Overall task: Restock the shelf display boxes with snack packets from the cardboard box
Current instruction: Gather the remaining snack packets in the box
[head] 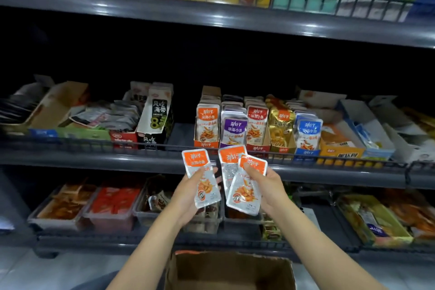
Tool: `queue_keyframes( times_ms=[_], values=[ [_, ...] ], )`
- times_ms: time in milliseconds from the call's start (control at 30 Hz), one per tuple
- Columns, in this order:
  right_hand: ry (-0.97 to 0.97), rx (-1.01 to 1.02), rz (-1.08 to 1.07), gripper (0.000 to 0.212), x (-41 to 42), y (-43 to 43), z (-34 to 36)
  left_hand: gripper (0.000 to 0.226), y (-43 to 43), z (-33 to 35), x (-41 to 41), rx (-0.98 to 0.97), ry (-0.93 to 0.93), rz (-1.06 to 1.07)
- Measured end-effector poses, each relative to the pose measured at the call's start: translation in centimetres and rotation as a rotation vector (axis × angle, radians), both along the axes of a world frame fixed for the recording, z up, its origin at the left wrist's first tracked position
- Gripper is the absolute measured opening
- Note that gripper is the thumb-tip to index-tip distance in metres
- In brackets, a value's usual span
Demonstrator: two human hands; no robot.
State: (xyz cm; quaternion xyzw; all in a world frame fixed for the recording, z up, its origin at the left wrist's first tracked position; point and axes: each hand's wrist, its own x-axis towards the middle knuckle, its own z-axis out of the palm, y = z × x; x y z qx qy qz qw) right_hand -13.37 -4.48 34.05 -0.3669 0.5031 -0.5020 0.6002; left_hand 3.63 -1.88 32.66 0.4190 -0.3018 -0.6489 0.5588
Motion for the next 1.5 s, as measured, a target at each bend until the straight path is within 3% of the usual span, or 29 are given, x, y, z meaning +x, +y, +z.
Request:
queue_keyframes(
  times_ms=[200,267,367,433,600,733,800,933,1100,1333,1500],
  values=[
    [0.105,0.001,0.063,0.020,2.0,-0.3,0.6,0.032,-0.7,0.9,-1.4,-0.019,-0.183,-0.097],
    [0.122,0.041,0.130,0.022,2.6,-0.1,1.0,0.042,-1.0,1.0,-1.5,-0.018,-0.179,-0.130],
    [0.135,0.063,0.202,0.030,2.7,0.0,1.1,0.036,-0.9,1.3,-1.1,0.000,-0.096,-0.139],
    [0.147,0.019,0.166,0.031,2.3,-0.2,1.4,0.033,-0.8,1.2,-0.8,0.015,-0.077,-0.121],
    [0.206,-0.121,0.101,0.032,2.1,-0.7,2.3,0.035,-0.9,1.6,-0.6,-0.044,-0.228,-0.138],
    [0.209,-0.232,0.090,0.042,3.4,-0.4,2.0,0.050,-0.9,2.7,-1.3,-0.138,-0.312,-0.199],
    [0.167,-0.267,0.086,0.046,3.8,-0.7,1.7,0.042,-0.8,3.1,-1.5,-0.162,-0.294,-0.225],
    [0.180,-0.360,0.052,0.037,4.1,-1.1,2.2,0.035,-0.8,3.4,-1.0,-0.180,-0.229,-0.254],
    [0.300,-0.524,-0.023,0.038,4.7,-1.6,4.0,0.042,-0.6,3.7,-0.7,-0.159,-0.153,-0.166],
    [0.204,-0.545,-0.094,0.027,6.2,-3.1,4.8,0.035,-1.0,4.7,0.4,-0.322,-0.488,-0.096],
    [0.175,-0.525,-0.076,0.017,7.2,-4.4,6.1,0.035,-1.4,5.2,1.0,-0.273,-0.308,-0.031]
  ],
)
